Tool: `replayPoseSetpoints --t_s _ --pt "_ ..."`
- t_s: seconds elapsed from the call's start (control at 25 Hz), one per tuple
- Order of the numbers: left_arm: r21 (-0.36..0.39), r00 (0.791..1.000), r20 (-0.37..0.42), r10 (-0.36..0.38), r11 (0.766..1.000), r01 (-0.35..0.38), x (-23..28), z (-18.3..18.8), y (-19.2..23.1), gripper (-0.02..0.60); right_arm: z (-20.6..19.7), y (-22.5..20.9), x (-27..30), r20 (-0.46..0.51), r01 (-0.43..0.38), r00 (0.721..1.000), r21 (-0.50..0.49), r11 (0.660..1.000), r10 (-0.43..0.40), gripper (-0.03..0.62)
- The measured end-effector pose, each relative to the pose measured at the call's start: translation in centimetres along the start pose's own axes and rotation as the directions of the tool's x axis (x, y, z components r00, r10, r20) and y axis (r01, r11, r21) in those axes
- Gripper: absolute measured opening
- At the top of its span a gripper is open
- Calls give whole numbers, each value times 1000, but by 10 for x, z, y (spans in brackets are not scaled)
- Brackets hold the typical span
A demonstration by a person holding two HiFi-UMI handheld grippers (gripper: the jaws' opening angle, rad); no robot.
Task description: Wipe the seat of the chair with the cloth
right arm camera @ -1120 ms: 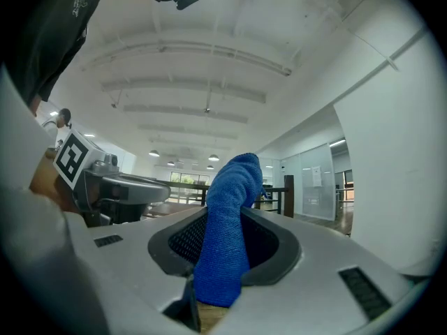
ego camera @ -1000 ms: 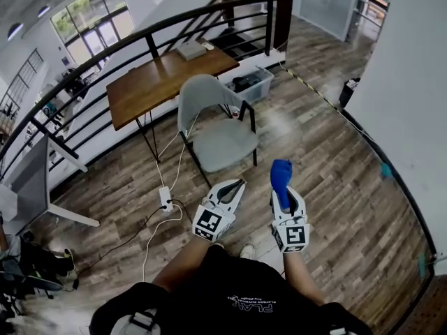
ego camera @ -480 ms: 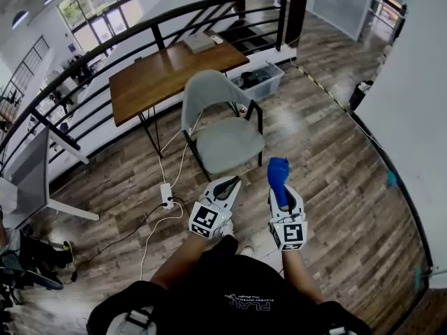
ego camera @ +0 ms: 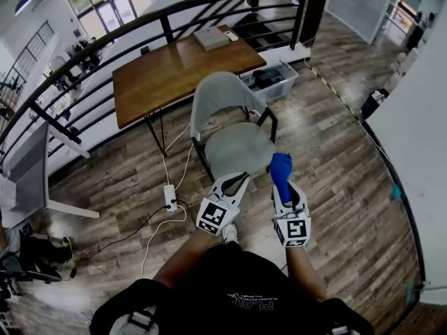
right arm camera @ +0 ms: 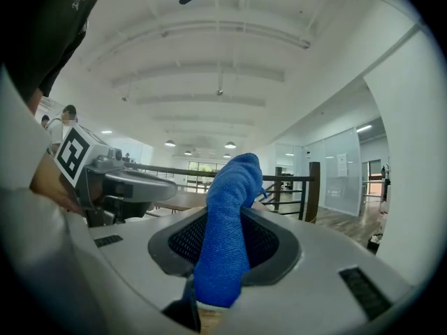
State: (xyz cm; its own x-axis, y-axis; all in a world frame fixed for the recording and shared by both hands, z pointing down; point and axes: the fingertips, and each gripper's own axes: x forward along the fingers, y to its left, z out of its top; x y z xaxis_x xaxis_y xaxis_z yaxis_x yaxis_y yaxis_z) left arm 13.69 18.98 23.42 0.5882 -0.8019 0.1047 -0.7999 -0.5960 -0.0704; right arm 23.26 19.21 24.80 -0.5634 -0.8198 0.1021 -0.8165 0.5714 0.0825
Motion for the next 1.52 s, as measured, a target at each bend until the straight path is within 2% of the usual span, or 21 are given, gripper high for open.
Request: replayPoseSetpoints --t_s 0.16,0.4,0.84,1.16,1.52 --pt "24 999 18 45 999 -46 2 5 43 25 11 10 39 -5 -27 1000 -22 999 27 114" --pt "37 998 23 53 998 -54 10 8 85 25 20 28 87 -33 -79 997 -99 992 76 114" --pt "4 985 5 172 985 -172 3 -5 162 25 23 49 159 -23 -185 983 -65 981 184 114" --pt "-8 964 -20 264 964 -264 35 -10 202 25 17 28 219 -25 -274 962 -61 960 273 114" --pt "-36 937 -87 340 938 -343 105 -15 234 25 14 -28 291 -23 -388 921 -45 920 388 114"
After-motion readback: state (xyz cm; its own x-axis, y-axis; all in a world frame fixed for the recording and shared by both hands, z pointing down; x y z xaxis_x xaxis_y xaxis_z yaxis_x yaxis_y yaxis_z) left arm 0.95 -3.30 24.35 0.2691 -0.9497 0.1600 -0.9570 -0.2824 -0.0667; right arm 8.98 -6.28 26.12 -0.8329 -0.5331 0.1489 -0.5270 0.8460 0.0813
